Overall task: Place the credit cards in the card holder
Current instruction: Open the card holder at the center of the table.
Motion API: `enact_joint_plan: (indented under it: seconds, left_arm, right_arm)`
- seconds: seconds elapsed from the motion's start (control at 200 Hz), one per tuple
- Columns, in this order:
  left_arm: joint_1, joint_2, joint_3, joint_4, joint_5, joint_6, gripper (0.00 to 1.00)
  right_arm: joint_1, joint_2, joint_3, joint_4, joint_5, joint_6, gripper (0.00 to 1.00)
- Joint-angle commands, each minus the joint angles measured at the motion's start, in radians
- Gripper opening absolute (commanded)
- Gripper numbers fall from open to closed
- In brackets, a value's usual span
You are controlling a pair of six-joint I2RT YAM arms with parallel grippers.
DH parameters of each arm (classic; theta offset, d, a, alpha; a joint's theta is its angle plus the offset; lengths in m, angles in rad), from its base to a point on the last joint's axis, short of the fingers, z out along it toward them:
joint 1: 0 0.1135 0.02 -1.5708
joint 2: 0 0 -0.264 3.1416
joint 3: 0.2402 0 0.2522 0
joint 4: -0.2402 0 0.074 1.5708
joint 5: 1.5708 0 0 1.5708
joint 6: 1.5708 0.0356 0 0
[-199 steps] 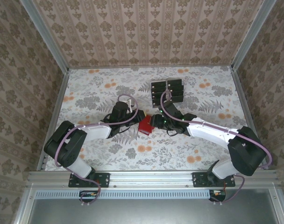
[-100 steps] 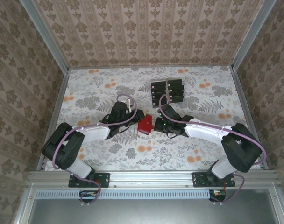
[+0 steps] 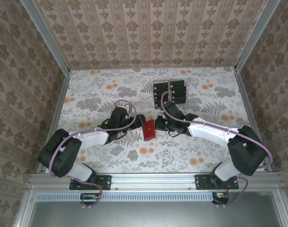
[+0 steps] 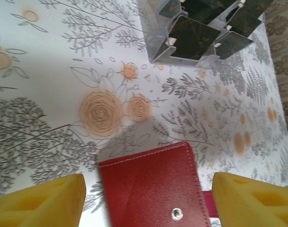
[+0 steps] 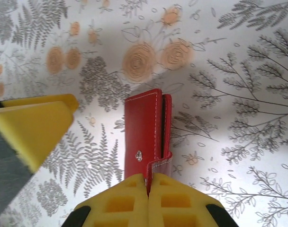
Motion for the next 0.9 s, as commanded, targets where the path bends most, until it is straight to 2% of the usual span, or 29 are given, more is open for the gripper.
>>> enact_joint_plan:
  seconds: [0.0, 0.605, 0.71, 0.895]
  left_arm:
    - [0.007, -0.043, -0.001, -0.086, -0.021, 0.07, 0.75]
    - [-0.024, 0.001, 0.048, -0.071, 0.01, 0.057, 0.78]
    - [-0.026, 0.007, 0.029, -0.052, 0.009, 0.045, 0.7]
    - [-0.024, -0.003, -0.035, -0.047, -0.012, 0.034, 0.48]
  right_arm:
    - [-0.002, -0.033, 0.041, -0.031, -0.046, -0.019, 0.0]
    - [0.011, -0.042, 0.065, -0.035, -0.052, 0.002, 0.0]
    - [0.01, -0.04, 0.055, -0.035, -0.046, 0.002, 0.0]
    - [0.002, -0.055, 0.012, -0.028, -0.026, 0.008, 0.0]
